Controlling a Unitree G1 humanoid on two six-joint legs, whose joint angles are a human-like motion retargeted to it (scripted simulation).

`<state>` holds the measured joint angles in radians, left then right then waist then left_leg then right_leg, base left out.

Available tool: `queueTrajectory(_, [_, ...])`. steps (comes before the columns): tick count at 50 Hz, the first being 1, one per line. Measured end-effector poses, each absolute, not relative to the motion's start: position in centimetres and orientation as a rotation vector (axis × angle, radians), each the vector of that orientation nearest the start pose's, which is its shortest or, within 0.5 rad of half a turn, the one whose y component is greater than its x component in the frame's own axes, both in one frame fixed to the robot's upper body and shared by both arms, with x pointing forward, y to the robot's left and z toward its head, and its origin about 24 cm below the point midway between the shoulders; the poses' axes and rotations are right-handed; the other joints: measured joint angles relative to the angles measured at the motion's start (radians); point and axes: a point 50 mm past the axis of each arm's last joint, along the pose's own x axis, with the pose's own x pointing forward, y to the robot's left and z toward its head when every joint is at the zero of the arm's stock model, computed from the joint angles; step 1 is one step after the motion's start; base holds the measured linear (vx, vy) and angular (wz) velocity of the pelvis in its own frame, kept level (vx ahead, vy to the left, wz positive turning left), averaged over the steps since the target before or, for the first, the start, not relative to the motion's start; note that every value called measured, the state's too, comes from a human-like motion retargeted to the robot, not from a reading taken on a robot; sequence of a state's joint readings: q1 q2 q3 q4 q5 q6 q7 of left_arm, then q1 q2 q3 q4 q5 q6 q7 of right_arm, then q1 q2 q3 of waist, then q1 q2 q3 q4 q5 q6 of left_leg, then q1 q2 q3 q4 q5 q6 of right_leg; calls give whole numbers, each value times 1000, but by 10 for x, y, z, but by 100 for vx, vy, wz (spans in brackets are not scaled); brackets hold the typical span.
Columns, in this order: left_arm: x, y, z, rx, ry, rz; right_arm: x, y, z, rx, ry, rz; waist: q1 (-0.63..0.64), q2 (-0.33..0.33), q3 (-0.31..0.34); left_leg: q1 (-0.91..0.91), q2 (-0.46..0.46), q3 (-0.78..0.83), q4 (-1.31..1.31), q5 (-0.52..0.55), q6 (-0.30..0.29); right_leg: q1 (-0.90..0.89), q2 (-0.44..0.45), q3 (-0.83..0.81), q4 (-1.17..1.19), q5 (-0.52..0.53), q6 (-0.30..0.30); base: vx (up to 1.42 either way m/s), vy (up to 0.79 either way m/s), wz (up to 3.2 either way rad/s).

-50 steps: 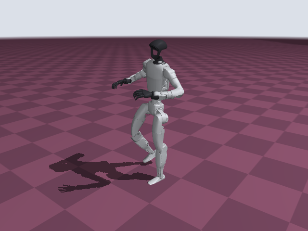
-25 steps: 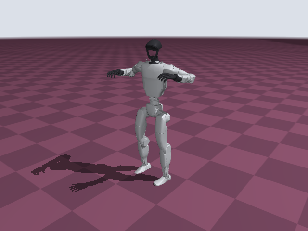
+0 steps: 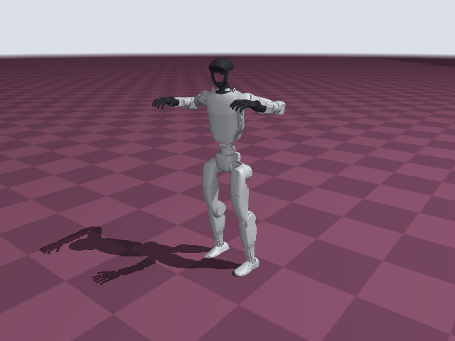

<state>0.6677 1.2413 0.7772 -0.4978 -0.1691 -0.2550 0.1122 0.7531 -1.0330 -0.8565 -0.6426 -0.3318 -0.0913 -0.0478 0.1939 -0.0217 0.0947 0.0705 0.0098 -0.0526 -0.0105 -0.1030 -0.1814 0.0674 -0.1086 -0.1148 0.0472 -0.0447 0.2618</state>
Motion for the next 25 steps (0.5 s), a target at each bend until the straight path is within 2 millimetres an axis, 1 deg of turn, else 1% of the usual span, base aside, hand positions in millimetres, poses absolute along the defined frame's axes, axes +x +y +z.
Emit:
queueTrajectory(2, [168, 282, 268, 1221, -535, -21, 144, -290, 248, -1662, -353, -144, -3, 8, 20, 12, 8, 3, -1, -3, -7, 9, 8, 2, 3, -1, 0, 0, 0, 0])
queueTrajectory(4, [167, 284, 268, 1211, -530, -21, 144, -291, 247, -1656, -349, -144, -9, 8, 24, 16, 10, 3, -1, -4, -8, 14, 10, 1, 2, -2, 0, 0, 0, 0])
queueTrajectory(12, [167, 285, 268, 1189, -510, -34, 142, -297, 248, -1639, -331, -169, -32, 4, 29, 23, 9, -5, -5, -7, -10, 22, 9, -9, 2, -9, 0, 0, 0, 0])
queueTrajectory(21, [168, 286, 270, 1209, -508, -28, 142, -299, 245, -1629, -330, -177, -44, -8, 22, 40, 9, -3, -15, -11, -6, 34, 9, -8, 3, -14, 0, 1, 0, -1])
queueTrajectory(22, [168, 286, 271, 1215, -514, -25, 142, -299, 246, -1633, -330, -180, -46, -11, 31, 43, 8, -4, -16, -13, -5, 36, 7, -9, 3, -17, 0, 0, 0, 0])
queueTrajectory(23, [168, 286, 273, 1229, -524, -24, 143, -299, 248, -1635, -331, -185, -49, -13, 55, 50, 6, -6, -17, -15, -3, 43, 5, -9, 5, -22, 0, 6, 2, 5])
queueTrajectory(24, [169, 287, 273, 1231, -524, -14, 143, -301, 247, -1654, -321, -192, -54, -19, 40, 43, 3, -7, -17, -15, 3, 36, 2, -10, 4, -22, 0, 9, 1, 5])
queueTrajectory(25, [170, 288, 271, 1225, -520, 1, 143, -302, 245, -1682, -307, -199, -59, -26, 6, 27, -1, -8, -16, -12, 11, 22, -2, -11, 2, -20, 0, 7, 0, 0])
